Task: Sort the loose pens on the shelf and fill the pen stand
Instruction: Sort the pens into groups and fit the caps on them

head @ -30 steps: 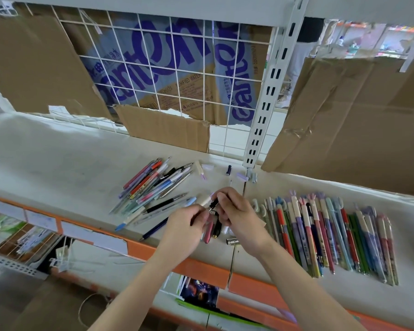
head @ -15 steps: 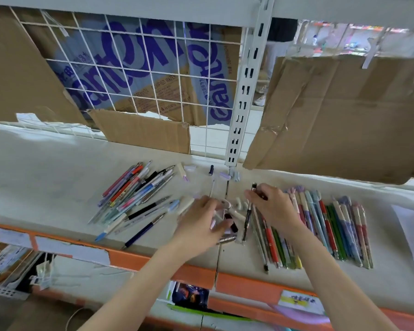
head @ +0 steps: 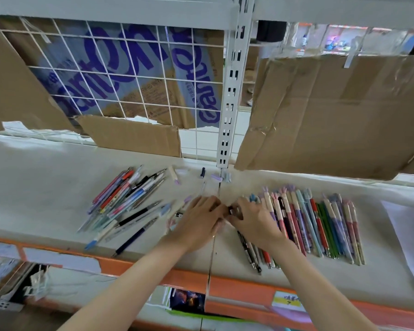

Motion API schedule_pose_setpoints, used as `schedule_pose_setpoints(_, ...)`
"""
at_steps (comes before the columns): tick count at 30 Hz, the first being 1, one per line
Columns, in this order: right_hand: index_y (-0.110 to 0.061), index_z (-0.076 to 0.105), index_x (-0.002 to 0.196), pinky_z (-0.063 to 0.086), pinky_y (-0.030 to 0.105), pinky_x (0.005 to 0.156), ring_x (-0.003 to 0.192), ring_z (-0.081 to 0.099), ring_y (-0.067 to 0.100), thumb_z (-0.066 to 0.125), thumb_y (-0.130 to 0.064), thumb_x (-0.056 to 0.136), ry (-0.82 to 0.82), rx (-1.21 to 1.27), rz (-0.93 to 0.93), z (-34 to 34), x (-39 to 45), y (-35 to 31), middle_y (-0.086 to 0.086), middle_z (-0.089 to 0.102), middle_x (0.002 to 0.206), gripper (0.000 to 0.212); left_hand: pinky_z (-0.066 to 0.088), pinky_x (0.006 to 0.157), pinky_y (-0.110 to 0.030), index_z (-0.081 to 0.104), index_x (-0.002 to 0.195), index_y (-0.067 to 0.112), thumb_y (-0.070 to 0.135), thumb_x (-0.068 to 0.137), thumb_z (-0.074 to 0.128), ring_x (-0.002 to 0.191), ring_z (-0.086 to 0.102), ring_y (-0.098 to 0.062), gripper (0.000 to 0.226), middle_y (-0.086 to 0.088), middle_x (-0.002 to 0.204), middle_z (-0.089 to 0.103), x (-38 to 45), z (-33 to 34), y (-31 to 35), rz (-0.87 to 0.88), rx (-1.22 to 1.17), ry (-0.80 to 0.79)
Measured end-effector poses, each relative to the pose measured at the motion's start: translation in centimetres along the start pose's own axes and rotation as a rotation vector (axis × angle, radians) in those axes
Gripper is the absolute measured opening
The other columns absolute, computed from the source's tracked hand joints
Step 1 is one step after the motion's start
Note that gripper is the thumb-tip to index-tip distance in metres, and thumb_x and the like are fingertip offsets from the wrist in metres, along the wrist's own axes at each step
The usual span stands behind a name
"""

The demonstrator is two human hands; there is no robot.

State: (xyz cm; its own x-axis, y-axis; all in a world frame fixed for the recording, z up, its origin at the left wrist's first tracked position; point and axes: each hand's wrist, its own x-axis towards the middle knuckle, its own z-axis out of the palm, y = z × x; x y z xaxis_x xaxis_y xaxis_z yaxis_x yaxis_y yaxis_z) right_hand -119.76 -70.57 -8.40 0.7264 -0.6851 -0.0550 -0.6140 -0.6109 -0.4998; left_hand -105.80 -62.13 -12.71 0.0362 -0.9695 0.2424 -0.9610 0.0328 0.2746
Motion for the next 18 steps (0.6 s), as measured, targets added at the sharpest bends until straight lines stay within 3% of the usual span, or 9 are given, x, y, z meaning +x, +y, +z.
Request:
schedule_pose_setpoints(3, -0.011, 0.051, 0.107, 0.039, 0.030, 0.064, 0.092, 0.058, 0.025, 0.049, -0.036, 0.096, 0.022, -0.141, -0.017, 0.6, 0.1, -0.2, 0.006, 0.060, 0.099, 0.027, 0.039, 0.085, -0.033, 0.058, 0.097, 0.022, 0.027, 0.085, 0.043, 0.089, 0.056, -0.023, 0.020, -0.001, 0.098, 0.057, -0.6, -0.3, -0.6, 0.014, 0.013, 0.029)
schedule_pose_setpoints(7, -0.013, 0.047, 0.106, 0.039, 0.029, 0.063, 0.094, 0.061, 0.027, 0.041, -0.016, 0.095, 0.021, -0.340, 0.065, -0.1, 0.1, 1.1, 0.005, 0.061, 0.106, 0.013, 0.035, 0.083, -0.029, 0.060, 0.096, 0.020, 0.025, 0.085, 0.044, 0.090, 0.051, -0.019, 0.020, 0.002, 0.096, 0.058, -0.9, -0.4, -0.9, 0.034, 0.008, 0.096)
schedule_pose_setpoints(12, -0.013, 0.048, 0.109, 0.035, 0.027, 0.066, 0.103, 0.058, 0.025, 0.044, -0.008, 0.091, 0.028, -0.457, 0.149, -1.7, -0.3, 2.4, 0.004, 0.059, 0.111, 0.019, 0.041, 0.085, -0.032, 0.060, 0.096, 0.014, 0.016, 0.087, 0.051, 0.095, 0.054, -0.020, 0.014, -0.001, 0.102, 0.057, -1.1, -0.9, -0.8, 0.018, -0.110, 0.078)
schedule_pose_setpoints(16, -0.015, 0.047, 0.112, 0.037, 0.028, 0.064, 0.102, 0.058, 0.025, 0.043, -0.010, 0.092, 0.004, -0.429, 0.215, -2.1, 0.1, 3.2, 0.003, 0.061, 0.110, 0.021, 0.047, 0.085, -0.025, 0.059, 0.102, 0.009, -0.002, 0.086, 0.055, 0.092, 0.054, -0.011, 0.020, -0.003, 0.104, 0.057, -1.9, -3.1, -1.5, -0.230, -0.295, 0.195)
schedule_pose_setpoints(18, -0.016, 0.048, 0.116, 0.042, 0.030, 0.073, 0.106, 0.057, 0.025, 0.043, -0.014, 0.093, 0.009, -0.411, 0.184, -2.0, 0.1, 3.1, 0.002, 0.061, 0.113, 0.024, 0.044, 0.079, -0.018, 0.057, 0.105, 0.010, -0.007, 0.086, 0.052, 0.093, 0.054, -0.012, 0.026, -0.003, 0.106, 0.055, -3.0, -4.3, -2.6, -0.415, -0.299, 0.274)
